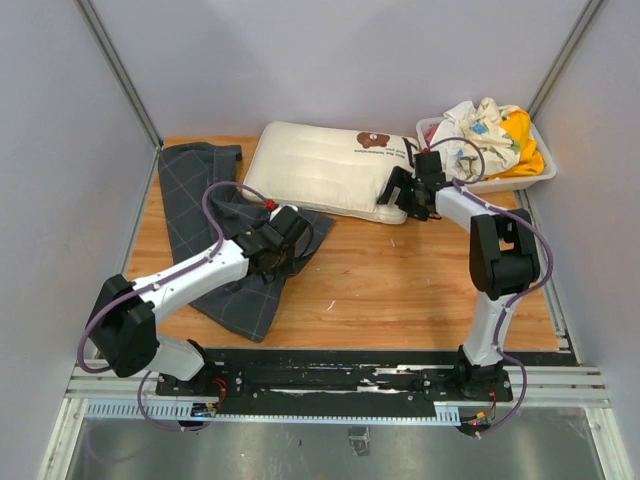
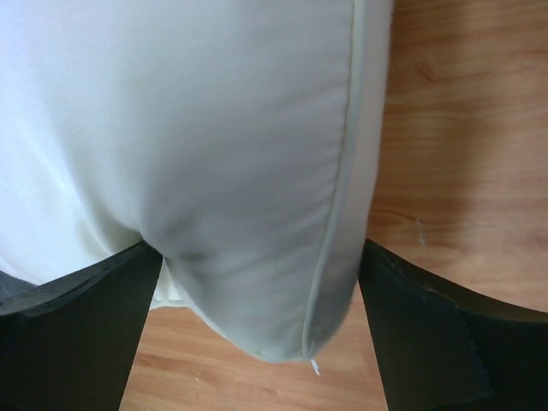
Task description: Put the pillow into the pillowcase
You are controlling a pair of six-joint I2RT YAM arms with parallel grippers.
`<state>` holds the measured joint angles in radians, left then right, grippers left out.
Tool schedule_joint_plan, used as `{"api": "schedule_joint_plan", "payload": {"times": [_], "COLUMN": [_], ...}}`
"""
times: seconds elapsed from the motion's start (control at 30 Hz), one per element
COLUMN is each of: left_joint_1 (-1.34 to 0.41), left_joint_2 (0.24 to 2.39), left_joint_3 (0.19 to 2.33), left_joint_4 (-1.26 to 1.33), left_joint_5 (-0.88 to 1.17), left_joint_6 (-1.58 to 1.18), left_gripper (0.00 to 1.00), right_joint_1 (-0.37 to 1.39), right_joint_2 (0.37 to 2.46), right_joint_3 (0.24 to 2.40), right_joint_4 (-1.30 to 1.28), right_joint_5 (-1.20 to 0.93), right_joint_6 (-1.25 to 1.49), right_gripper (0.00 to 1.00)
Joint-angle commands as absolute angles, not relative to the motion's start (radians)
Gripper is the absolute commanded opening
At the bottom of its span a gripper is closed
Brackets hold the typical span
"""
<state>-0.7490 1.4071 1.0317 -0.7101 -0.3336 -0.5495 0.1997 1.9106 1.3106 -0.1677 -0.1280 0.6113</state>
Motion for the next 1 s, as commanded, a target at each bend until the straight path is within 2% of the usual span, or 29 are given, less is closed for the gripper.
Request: {"api": "schedule_joint_plan", "payload": {"times": [0.0,0.07,0.1,0.17,0.2,0.23,0.53,0.83,0.97], "left_joint_1": [-0.728,-0.717,-0.709,-0.699,-0.696,-0.693,-0.642,-0.623,-0.623], "left_joint_2": [1.399,1.395,1.393,1.393,1.394,1.394,1.4,1.415,1.423], "left_joint_3": [1.026,1.029,1.028,1.031,1.03,1.029,1.002,1.002,1.005], "left_joint_4": [-0.689,-0.686,-0.683,-0.675,-0.67,-0.668,-0.618,-0.584,-0.57], "left_joint_5": [-0.314,-0.308,-0.304,-0.297,-0.295,-0.294,-0.265,-0.245,-0.229], "left_joint_6": [-0.534,-0.53,-0.529,-0.527,-0.525,-0.524,-0.489,-0.461,-0.455], "left_gripper": [0.0,0.0,0.0,0.0,0.0,0.0,0.0,0.0,0.0], "right_joint_1": [0.196,0.199,0.204,0.218,0.228,0.24,0.295,0.286,0.276], "right_joint_2": [2.006,1.994,1.972,1.903,1.865,1.828,1.419,1.082,0.972], "right_joint_3": [1.362,1.349,1.334,1.303,1.293,1.285,1.254,1.161,1.145], "right_joint_4": [-0.064,-0.063,-0.064,-0.091,-0.117,-0.147,-0.373,-0.594,-0.737], "right_joint_5": [-0.269,-0.276,-0.265,-0.223,-0.2,-0.174,-0.043,0.088,0.215], "right_joint_6": [0.664,0.664,0.657,0.629,0.609,0.585,0.449,0.508,0.546], "right_gripper": [0.86,0.63,0.43,0.14,0.05,0.01,0.01,0.01,0.01]}}
